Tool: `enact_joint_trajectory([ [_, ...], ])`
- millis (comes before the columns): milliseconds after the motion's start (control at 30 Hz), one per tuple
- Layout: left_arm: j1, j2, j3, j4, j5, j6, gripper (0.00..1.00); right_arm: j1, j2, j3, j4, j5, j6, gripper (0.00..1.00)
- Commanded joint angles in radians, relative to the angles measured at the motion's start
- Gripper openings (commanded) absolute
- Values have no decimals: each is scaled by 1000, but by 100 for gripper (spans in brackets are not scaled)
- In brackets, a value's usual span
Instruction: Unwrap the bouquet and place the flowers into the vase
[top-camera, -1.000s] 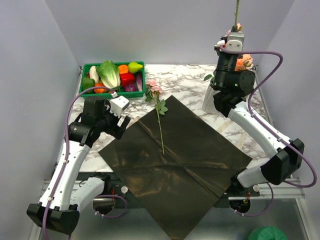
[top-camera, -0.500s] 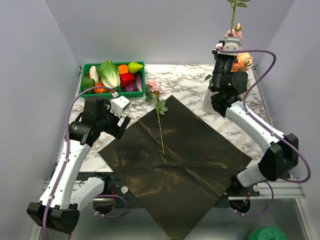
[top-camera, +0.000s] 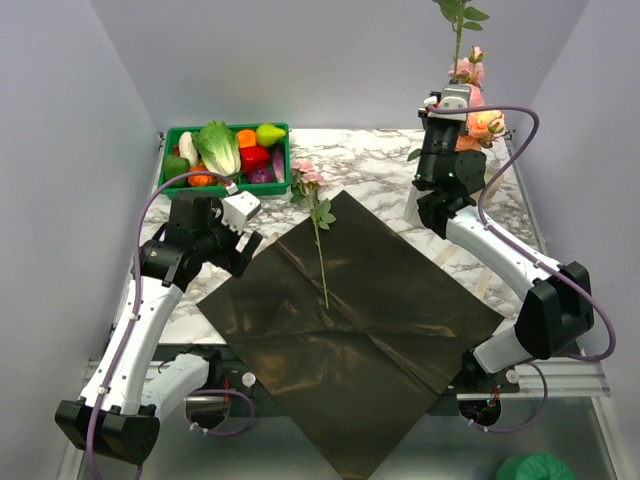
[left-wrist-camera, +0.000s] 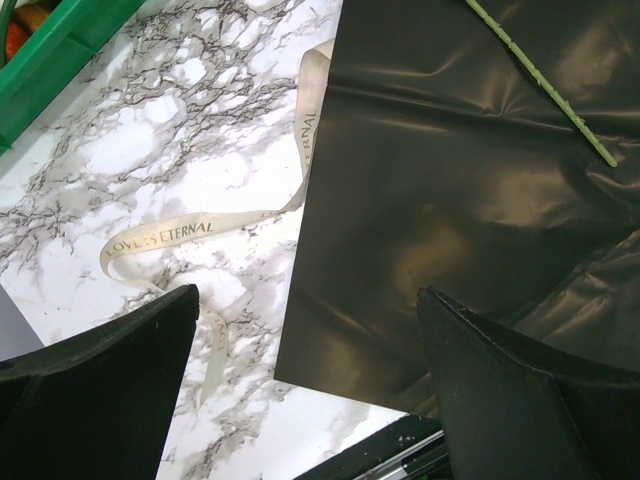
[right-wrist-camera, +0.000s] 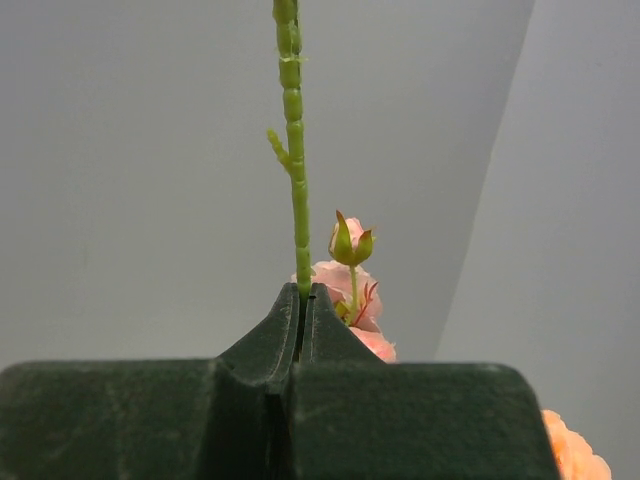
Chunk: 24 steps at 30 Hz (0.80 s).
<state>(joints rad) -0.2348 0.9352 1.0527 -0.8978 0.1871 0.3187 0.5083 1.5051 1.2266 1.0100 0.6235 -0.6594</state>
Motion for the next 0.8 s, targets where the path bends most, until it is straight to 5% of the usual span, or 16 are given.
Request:
enact_joint_trajectory([
  [0, 6, -6, -7, 17, -17, 11, 99, -7, -17, -21, -28, 65, 70, 10],
  [33, 6, -6, -7, 19, -17, 10, 99, -5, -32, -27, -46, 76, 84, 21],
  [267, 6, -7, 6, 13, -11, 8, 99, 21, -121, -140, -106, 139, 190, 37],
  [367, 6, -6, 12, 10, -5, 5, 99, 42, -143, -171, -154, 162, 213, 64],
  [533, 6, -12, 15, 5, 2, -4, 99, 91, -226, -217, -247, 240, 303, 78],
  [633, 6, -16, 13, 5, 9, -9, 99, 136, -285, -226, -465, 216, 458, 88],
  [767, 6, -22, 23, -1, 14, -15, 99, 231, -330, -271, -629, 357, 590, 91],
])
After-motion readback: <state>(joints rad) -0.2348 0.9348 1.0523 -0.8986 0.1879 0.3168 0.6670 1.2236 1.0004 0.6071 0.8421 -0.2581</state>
